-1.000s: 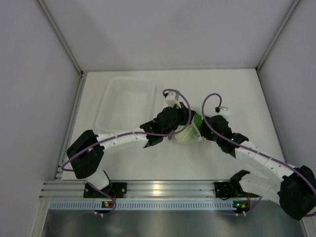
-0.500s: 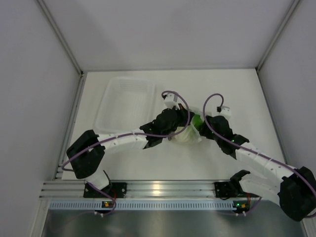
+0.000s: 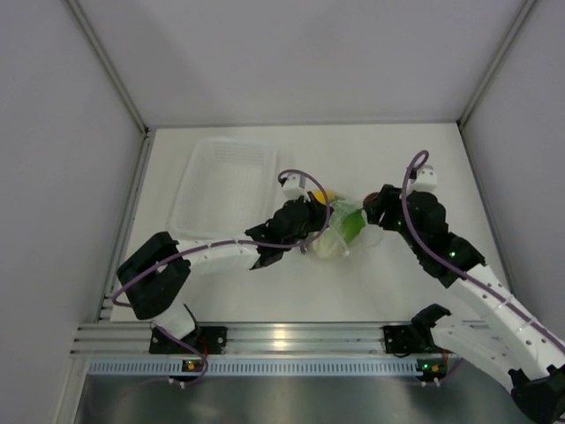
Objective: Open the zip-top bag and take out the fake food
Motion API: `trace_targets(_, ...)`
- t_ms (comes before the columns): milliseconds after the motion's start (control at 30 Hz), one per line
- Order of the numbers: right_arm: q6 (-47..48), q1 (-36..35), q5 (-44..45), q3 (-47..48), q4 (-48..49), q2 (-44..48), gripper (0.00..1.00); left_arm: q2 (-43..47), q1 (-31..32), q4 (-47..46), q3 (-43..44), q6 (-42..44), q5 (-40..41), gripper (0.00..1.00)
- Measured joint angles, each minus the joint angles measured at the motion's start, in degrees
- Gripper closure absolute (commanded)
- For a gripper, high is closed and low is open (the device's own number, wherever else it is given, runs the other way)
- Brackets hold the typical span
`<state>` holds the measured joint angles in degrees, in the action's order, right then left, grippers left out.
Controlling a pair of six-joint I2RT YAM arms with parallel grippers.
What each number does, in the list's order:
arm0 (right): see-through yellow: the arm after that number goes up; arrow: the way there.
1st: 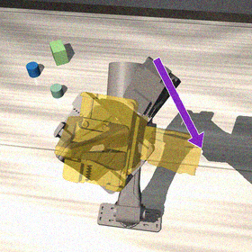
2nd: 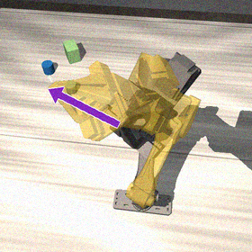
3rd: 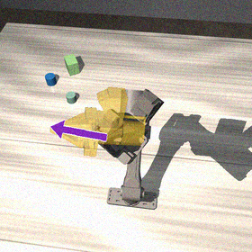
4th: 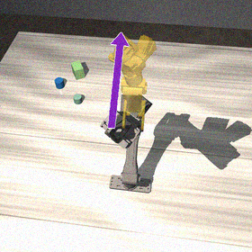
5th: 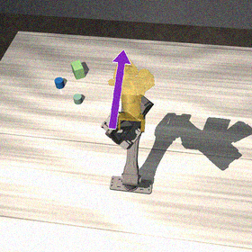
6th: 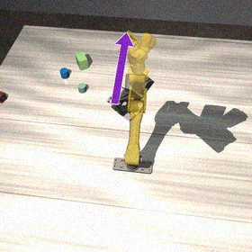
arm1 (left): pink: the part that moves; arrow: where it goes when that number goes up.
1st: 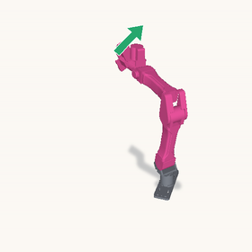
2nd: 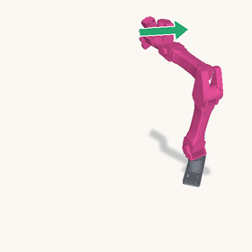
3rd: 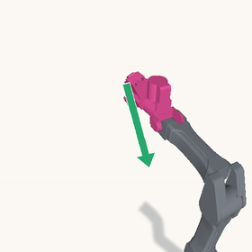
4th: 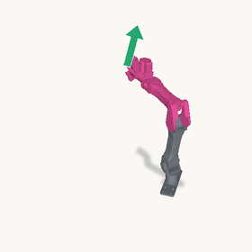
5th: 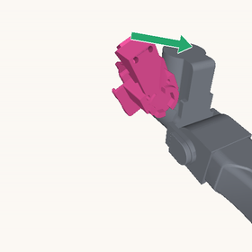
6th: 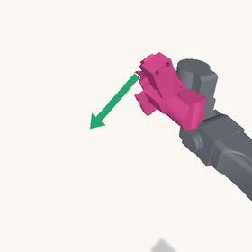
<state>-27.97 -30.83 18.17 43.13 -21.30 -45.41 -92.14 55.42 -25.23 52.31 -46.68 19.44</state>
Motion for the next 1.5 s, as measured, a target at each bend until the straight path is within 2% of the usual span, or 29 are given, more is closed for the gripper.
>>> trace_targets(167, 3.5, 0.0, -3.0, 10.0, -1.9, -4.1, 0.71, 2.1, -0.8, -0.1, -4.6, -2.2, 0.9, 1.0)
trace_targets(367, 6.6, 0.0, -9.9, 19.0, 2.0, -15.1, 0.71, 6.3, -0.8, -1.4, -10.5, -5.6, 1.2, 1.0)
trace_targets(567, 9.1, -1.0, -19.1, 31.7, 7.4, -34.0, 0.72, 8.7, -1.0, -4.0, -15.5, -9.9, 0.8, 1.0)
trace_targets(967, 16.9, -9.1, -26.0, 59.9, 10.1, -69.2, 0.7, 19.0, -1.0, -5.5, -25.0, -15.2, 1.4, 1.0)
trace_targets(1033, 18.2, -9.7, -26.9, 64.3, 9.9, -73.8, 0.62, 20.3, -1.0, -5.5, -26.0, -15.6, 1.6, 1.0)
trace_targets(1100, 19.0, -9.9, -27.7, 67.6, 9.4, -77.6, 0.48, 21.2, -1.0, -5.5, -26.4, -15.6, 1.7, 1.0)
trace_targets(1167, 19.5, -10.0, -28.6, 69.1, 8.9, -79.7, 0.44, 22.2, -1.0, -5.6, -26.6, -15.6, 2.1, 1.0)
trace_targets(1300, 20.2, -9.9, -29.0, 69.5, 7.7, -80.4, 0.18, 23.4, -1.0, -5.6, -26.7, -15.5, 2.1, 1.0)
trace_targets(1500, 20.9, -9.9, -28.6, 65.1, 8.0, -74.6, 0.14, 24.1, -1.0, -5.6, -26.7, -14.9, 2.1, 1.0)
